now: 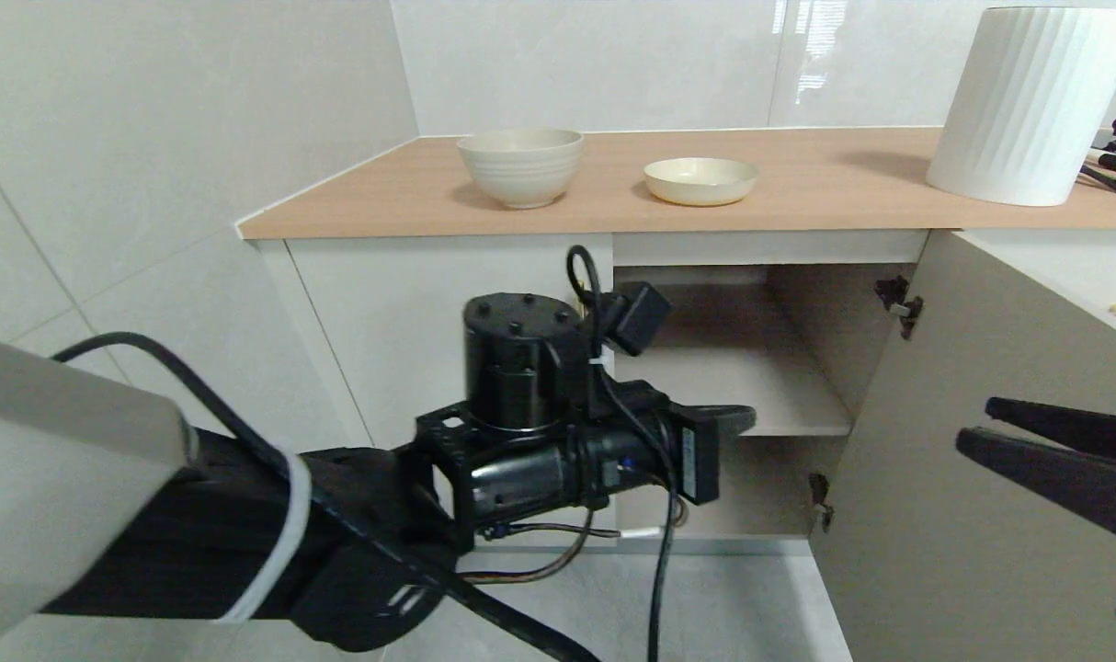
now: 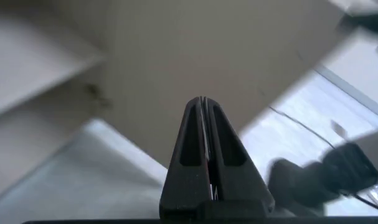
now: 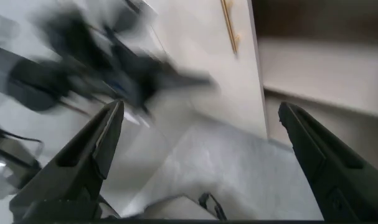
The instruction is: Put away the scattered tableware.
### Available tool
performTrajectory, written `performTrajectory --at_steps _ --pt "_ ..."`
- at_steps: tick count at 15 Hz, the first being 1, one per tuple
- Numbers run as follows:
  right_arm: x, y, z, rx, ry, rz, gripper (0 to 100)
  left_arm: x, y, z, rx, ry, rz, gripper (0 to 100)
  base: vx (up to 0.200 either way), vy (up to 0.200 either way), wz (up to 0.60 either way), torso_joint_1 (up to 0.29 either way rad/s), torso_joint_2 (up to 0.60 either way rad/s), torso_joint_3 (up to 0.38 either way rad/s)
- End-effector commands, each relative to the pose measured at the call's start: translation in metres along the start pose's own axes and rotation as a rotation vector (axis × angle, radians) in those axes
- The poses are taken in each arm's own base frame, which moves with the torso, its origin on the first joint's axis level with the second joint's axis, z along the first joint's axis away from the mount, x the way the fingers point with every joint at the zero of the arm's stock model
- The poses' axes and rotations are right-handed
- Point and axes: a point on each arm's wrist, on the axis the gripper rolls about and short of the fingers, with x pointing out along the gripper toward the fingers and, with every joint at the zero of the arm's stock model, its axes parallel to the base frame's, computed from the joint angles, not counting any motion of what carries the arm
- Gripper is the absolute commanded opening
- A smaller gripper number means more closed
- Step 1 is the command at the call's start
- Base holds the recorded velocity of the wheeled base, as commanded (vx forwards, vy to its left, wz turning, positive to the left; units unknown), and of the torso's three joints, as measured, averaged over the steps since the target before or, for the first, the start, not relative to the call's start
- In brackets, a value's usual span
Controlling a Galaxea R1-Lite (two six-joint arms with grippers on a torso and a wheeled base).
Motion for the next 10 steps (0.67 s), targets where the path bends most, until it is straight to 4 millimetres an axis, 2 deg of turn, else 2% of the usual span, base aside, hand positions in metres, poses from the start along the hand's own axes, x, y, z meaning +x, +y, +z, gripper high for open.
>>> performTrajectory --at_steps 1,3,5,8,9,10 --pt "0.034 -0.004 -0.001 0.006 0.083 -0.019 100 -0.057 0.01 0.025 0.003 -0.084 0.087 0 0.0 0.0 0.0 0.0 0.0 0.0" --pt "0.06 -0.005 0.008 -0.026 0.1 -0.026 100 -0.091 0.018 0.027 0.018 -0.112 0.16 0 0.0 0.0 0.0 0.0 0.0 0.0" --pt "0.075 -0.005 0.013 -0.079 0.106 -0.032 100 -0.122 0.017 0.03 0.062 -0.156 0.24 0 0.0 0.0 0.0 0.0 0.0 0.0" --pt "0.085 -0.008 0.017 -0.109 0.106 -0.065 100 -0.193 0.013 0.021 0.109 -0.231 0.402 0 0.0 0.0 0.0 0.0 0.0 0.0" --pt "0.085 -0.013 0.022 -0.116 0.091 -0.092 100 -0.206 0.013 0.018 0.104 -0.242 0.438 0 0.0 0.0 0.0 0.0 0.0 0.0" --pt "0.082 -0.014 0.022 -0.115 0.094 -0.102 100 -0.208 0.012 0.014 0.107 -0.208 0.452 0 0.0 0.0 0.0 0.0 0.0 0.0"
